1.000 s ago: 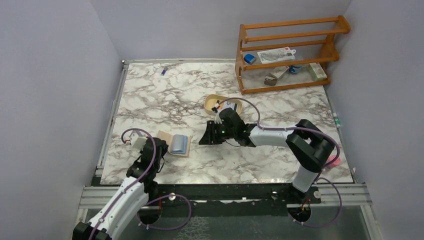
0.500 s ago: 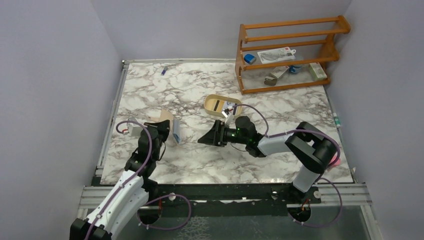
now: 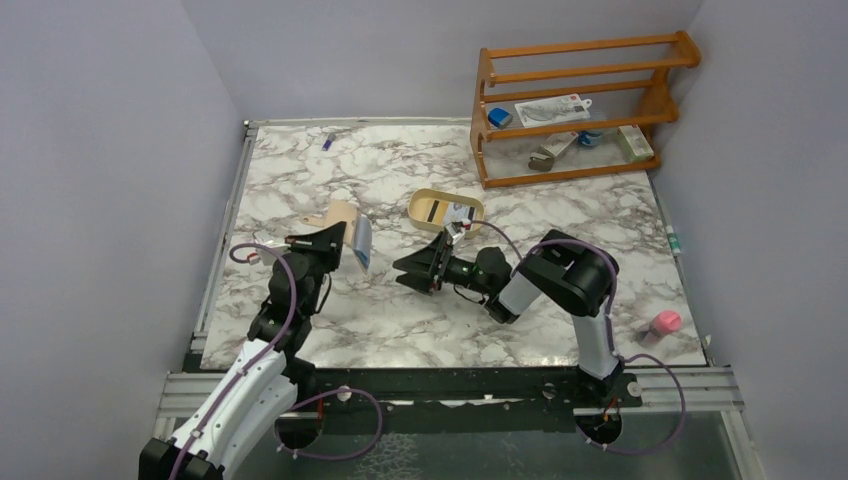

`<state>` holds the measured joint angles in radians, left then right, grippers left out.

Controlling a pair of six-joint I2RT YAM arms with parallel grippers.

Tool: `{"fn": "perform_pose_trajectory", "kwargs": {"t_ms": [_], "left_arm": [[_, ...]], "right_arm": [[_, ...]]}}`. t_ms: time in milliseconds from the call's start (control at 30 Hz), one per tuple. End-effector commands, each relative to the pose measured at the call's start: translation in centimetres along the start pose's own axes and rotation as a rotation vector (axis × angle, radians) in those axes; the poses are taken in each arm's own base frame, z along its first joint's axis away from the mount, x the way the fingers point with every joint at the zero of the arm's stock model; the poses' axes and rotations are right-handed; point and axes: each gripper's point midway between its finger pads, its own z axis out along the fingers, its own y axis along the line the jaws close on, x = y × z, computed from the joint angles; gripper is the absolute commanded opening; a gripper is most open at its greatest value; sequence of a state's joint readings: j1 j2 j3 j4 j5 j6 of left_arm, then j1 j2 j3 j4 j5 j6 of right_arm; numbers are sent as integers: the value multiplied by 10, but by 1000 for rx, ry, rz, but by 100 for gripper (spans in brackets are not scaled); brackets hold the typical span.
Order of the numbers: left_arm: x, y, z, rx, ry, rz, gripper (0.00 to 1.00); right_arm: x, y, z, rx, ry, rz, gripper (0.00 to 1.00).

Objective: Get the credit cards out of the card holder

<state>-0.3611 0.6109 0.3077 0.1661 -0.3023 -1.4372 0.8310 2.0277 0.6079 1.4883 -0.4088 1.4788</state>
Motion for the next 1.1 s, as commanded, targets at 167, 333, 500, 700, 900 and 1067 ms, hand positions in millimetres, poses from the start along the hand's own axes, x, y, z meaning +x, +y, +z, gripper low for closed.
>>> {"fn": "perform_pose_trajectory", "kwargs": {"t_ms": [167, 333, 500, 700, 900, 1067], "left_arm": [[12, -43, -10, 138, 75, -170, 0], [19, -47, -14, 149, 105, -203, 0], [20, -47, -18, 160, 110, -224, 0], [14, -47, -22, 177, 83, -244, 0], [5, -52, -25, 203, 50, -256, 0], [7, -52, -26, 204, 57, -262, 0]], "right_arm": [[-25, 53, 11, -253, -109, -2, 92], [-32, 51, 21, -276, -143, 0, 92], [-43, 61, 29, -309, -201, -9, 92], [-58, 85, 35, -375, -261, -23, 90], [-63, 94, 40, -408, -264, -4, 82], [-63, 96, 42, -416, -264, 0, 70]]}}
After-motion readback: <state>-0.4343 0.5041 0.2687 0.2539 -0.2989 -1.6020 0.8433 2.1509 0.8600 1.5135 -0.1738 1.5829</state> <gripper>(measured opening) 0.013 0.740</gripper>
